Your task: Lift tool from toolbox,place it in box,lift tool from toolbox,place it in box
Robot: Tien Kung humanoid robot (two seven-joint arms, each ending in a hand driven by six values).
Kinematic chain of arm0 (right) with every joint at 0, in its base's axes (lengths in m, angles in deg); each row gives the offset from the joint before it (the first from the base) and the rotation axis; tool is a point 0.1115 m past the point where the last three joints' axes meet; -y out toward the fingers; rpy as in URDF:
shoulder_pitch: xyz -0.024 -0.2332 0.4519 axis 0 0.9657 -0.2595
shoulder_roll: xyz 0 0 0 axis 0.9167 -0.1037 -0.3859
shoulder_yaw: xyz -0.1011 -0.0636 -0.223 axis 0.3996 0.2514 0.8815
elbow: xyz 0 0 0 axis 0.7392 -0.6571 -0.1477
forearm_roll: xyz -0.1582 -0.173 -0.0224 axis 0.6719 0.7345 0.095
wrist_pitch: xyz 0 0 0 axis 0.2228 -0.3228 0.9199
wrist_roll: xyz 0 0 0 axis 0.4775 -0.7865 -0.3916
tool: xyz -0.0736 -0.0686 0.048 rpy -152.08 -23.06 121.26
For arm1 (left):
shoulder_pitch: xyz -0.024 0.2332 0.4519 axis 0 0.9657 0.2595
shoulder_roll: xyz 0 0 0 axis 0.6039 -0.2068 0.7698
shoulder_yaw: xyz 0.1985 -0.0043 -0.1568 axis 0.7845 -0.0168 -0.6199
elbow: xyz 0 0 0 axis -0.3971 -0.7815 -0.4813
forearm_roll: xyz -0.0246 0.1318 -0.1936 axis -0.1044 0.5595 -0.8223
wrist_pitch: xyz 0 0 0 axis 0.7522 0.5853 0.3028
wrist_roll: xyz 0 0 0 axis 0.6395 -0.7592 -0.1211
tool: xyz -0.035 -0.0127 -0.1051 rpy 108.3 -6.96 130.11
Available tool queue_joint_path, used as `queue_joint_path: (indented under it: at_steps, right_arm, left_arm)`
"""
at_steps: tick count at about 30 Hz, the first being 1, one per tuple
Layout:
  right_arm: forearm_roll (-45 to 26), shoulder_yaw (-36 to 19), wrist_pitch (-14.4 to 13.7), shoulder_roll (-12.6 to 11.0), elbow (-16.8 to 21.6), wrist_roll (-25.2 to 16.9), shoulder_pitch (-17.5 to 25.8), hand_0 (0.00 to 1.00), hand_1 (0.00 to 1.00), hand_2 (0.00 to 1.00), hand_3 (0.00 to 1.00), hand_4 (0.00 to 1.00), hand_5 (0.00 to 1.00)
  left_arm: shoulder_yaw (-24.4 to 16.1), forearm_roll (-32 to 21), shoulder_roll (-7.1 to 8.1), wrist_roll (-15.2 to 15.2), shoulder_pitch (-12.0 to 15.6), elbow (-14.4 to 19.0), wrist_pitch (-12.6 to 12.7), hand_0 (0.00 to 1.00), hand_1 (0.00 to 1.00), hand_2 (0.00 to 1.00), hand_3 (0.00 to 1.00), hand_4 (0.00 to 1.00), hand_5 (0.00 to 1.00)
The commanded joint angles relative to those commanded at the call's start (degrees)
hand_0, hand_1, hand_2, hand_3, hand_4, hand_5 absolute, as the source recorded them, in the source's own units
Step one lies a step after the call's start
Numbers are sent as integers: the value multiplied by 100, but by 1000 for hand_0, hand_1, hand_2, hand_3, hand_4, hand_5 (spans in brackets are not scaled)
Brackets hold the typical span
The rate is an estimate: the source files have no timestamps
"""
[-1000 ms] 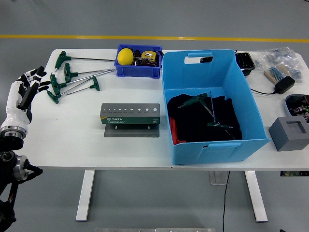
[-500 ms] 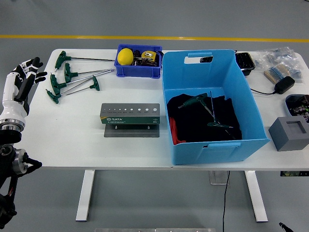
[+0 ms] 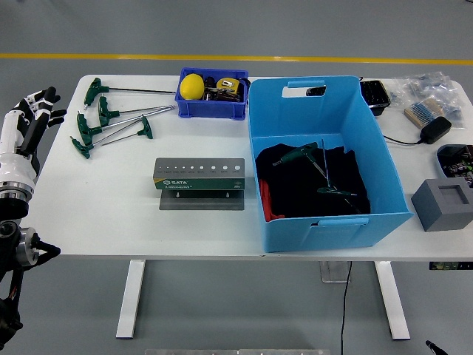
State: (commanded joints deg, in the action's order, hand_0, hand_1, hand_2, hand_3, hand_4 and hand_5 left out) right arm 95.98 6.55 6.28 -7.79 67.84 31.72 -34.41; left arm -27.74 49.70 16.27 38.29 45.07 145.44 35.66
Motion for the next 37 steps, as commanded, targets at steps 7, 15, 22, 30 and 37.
queue_joint_path:
  at_steps: [7, 15, 22, 30, 37]
  right_arm:
    - [-29, 29, -3, 2, 0, -8, -12, 617, 603, 675, 583, 845, 716]
    - [-50, 68, -2, 10, 0, -1, -18, 616, 602, 675, 582, 843, 717]
    - [-112, 124, 15, 12, 0, -8, 6, 616, 603, 675, 581, 842, 718]
    - [-34, 125, 13, 28, 0, 10, 34, 617, 602, 675, 581, 840, 718]
    - [59, 150, 43, 26, 0, 42, 61, 617, 602, 675, 581, 840, 718]
  left_arm:
    - [3, 1, 1, 2, -5, -9, 1, 636, 630, 755, 735, 847, 756]
    - [-29, -28, -39, 15, -33, -84, 3, 635, 630, 754, 734, 848, 759]
    - [-42, -15, -34, 37, -6, -101, 26, 636, 630, 751, 734, 848, 759]
    - [-5, -27, -12, 58, -8, -106, 28, 634, 629, 750, 732, 847, 758]
    - [-5, -20, -13, 54, 47, -110, 18, 634, 629, 750, 732, 847, 758]
